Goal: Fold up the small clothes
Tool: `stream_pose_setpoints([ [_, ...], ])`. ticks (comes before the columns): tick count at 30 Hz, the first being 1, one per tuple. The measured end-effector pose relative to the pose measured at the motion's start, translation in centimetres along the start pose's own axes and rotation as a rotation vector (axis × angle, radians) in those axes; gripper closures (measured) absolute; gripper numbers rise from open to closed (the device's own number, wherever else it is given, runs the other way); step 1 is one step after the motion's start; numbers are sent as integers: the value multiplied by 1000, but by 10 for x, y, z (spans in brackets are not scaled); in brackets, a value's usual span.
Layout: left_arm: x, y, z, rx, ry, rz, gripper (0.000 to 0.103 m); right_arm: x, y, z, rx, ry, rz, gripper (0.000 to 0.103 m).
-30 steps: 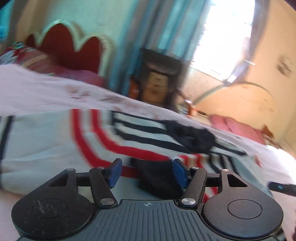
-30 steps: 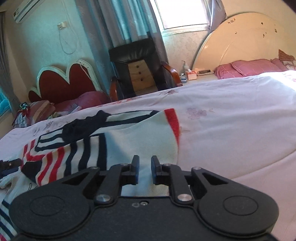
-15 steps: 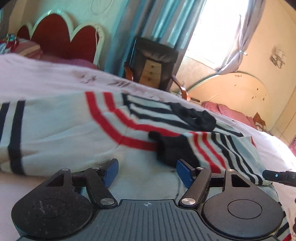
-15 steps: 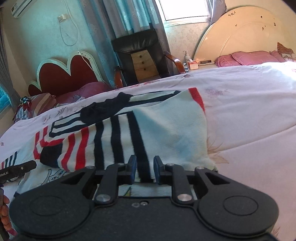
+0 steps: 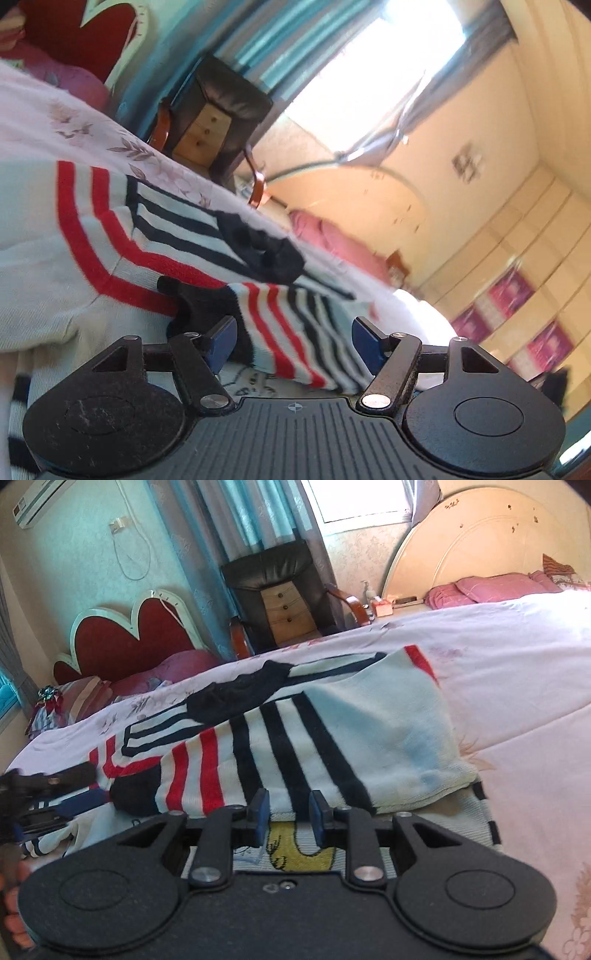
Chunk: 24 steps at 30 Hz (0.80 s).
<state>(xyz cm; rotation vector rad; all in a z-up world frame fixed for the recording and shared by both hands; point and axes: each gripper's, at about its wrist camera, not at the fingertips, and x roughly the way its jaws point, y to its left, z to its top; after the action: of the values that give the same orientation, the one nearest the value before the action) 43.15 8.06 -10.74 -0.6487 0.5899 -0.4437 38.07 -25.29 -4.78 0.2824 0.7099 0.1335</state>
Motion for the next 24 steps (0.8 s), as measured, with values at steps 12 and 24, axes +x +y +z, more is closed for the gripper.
stream_pose_setpoints([
  [12, 57, 10, -14, 94, 68, 180, 37, -5, 1, -5, 6, 6, -16, 77],
  [24, -64, 44, -25, 98, -63, 419, 37, 11, 22, -4, 22, -2, -2, 73],
])
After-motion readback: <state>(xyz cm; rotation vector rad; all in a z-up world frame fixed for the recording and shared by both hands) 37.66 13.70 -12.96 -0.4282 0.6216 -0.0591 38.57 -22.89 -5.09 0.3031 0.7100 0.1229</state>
